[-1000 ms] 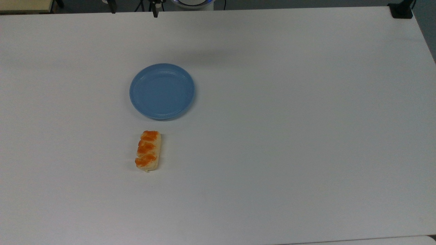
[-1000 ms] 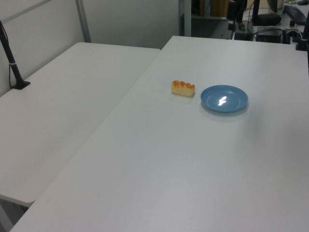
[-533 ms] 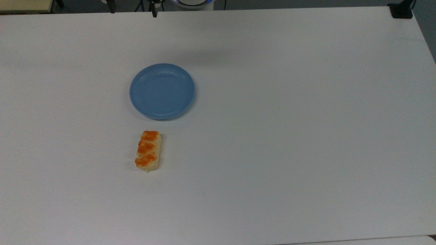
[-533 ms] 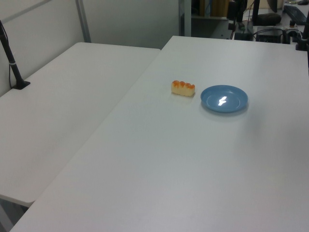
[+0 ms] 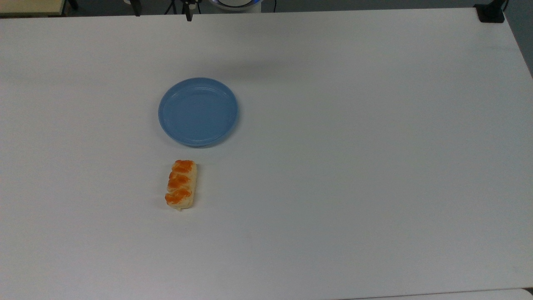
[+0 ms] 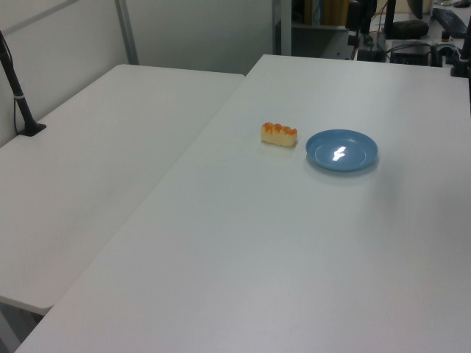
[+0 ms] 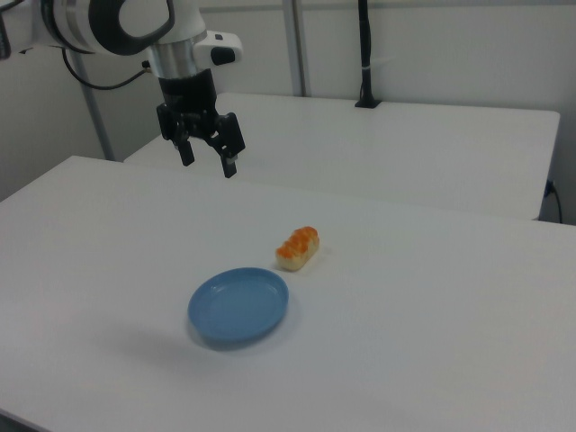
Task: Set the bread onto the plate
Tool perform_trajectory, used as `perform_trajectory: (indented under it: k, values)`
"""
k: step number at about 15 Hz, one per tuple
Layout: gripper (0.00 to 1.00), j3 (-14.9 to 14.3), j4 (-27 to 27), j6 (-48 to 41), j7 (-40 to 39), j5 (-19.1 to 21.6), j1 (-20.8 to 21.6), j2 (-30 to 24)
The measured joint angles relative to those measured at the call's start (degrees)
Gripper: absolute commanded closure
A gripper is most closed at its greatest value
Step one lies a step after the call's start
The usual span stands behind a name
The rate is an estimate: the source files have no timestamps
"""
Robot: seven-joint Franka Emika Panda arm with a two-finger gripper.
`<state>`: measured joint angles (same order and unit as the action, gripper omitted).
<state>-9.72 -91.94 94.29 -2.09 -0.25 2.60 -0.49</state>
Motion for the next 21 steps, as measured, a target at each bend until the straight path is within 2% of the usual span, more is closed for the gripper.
perform_trajectory:
  k: [2, 5, 10, 17, 21]
  values:
    - [0.0, 0.0, 0.0, 0.2, 0.0, 0.0, -0.1, 0.0]
    - [0.0, 0.0, -0.1, 5.3, 0.0, 0.0, -0.3, 0.8]
    - [0.0, -0.1, -0.3, 13.7, 0.2, 0.0, -0.5, 5.0]
    - [0.0, -0.1, -0.9, 35.8, 4.8, 0.0, -0.8, 20.1]
    - [0.0, 0.0, -0.8, 41.3, 5.4, 0.0, -0.5, 26.0]
